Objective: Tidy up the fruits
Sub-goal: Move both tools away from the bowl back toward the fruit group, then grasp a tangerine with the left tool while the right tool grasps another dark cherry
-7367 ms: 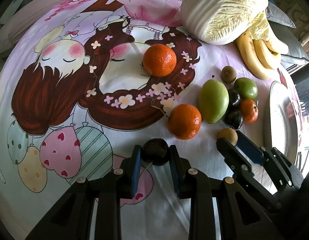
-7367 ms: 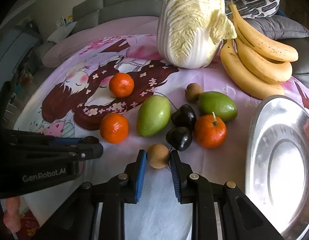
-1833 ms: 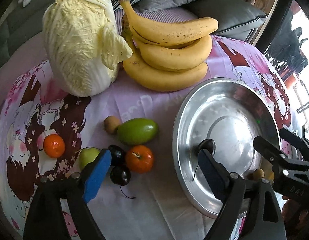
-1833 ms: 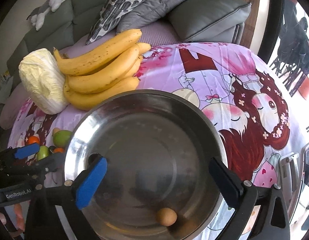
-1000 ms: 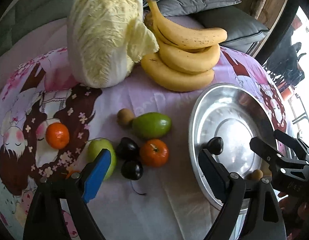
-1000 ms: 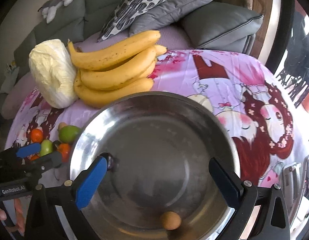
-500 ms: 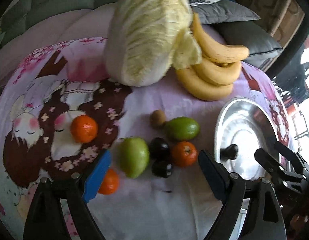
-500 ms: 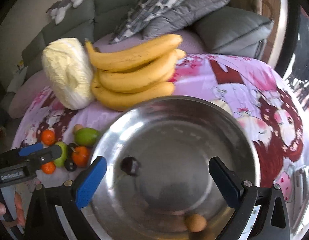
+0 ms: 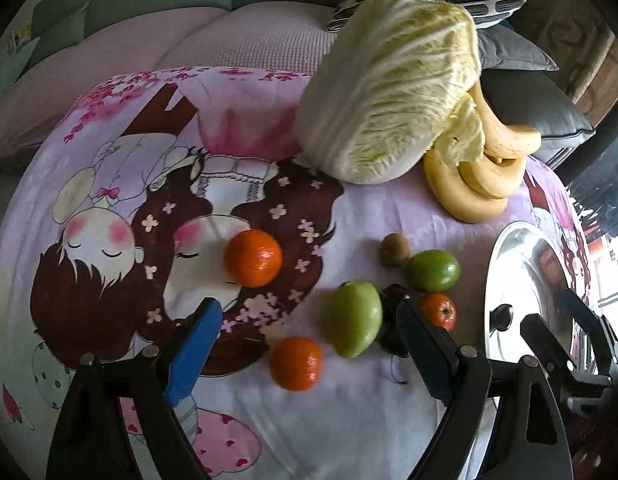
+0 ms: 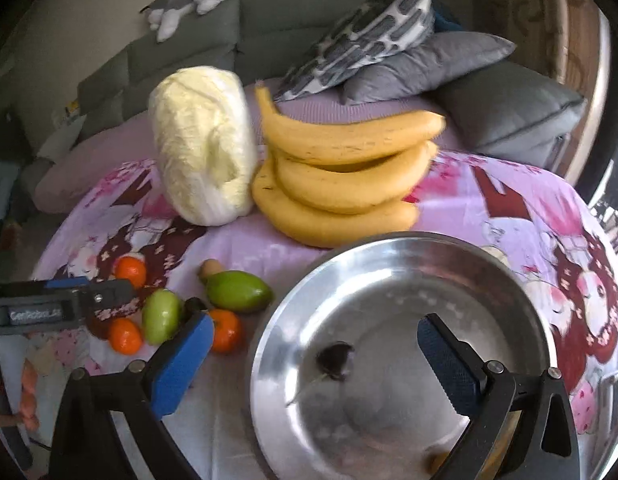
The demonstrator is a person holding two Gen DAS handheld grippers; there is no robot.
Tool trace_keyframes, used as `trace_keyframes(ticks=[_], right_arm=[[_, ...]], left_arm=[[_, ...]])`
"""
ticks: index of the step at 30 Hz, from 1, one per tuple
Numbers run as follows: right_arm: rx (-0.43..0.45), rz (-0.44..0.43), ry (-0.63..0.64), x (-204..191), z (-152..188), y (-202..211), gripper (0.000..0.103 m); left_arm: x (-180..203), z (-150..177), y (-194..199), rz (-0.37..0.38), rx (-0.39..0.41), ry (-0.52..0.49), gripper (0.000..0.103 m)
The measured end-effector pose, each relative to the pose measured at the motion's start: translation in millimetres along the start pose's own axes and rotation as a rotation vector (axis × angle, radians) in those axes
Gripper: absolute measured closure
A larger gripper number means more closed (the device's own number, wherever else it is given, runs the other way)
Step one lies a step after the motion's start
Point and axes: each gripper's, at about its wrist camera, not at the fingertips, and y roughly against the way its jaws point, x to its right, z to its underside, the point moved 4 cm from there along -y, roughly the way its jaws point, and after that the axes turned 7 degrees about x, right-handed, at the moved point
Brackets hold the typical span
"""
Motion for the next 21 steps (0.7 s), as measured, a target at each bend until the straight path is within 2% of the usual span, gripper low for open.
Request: trace_keyframes(ticks=[6, 8, 14, 16, 18, 21], right_arm=[[-0.007, -0.059, 0.005, -24.9, 1.4, -3.0, 0.0], [-0.021, -0.107, 0.033, -41.0, 3.3, -3.0, 0.0], [-0.074, -0.177, 0.102, -77.2, 20.0, -8.1, 0.001], [-0.106, -0.189, 0.106, -83.7, 28.2, -13.6, 0.004], [-0.119, -0.196, 0.118, -89.5, 32.9, -14.9, 0.018], [-0.113, -0.193, 0.122, -91.8, 35.5, -15.3, 0.025]], left_arm=[[-15.4, 1.9, -1.1, -0.016, -0.018, 0.008, 0.014], [-20.6, 3.8, -2.0, -0.024, -0.024, 0.021, 0.014], [-32.1, 19.1, -7.1, -0.038, -0.06, 0.053, 0.014], [-35.7, 22.1, -9.0, -0.033, -0.066, 0.068, 0.014], [-37.4, 25.0, -10.2, -0.023, -0.07, 0.077, 0.017], [-37.2, 29.8, -15.2, 0.002, -0.097, 0.09, 0.03]])
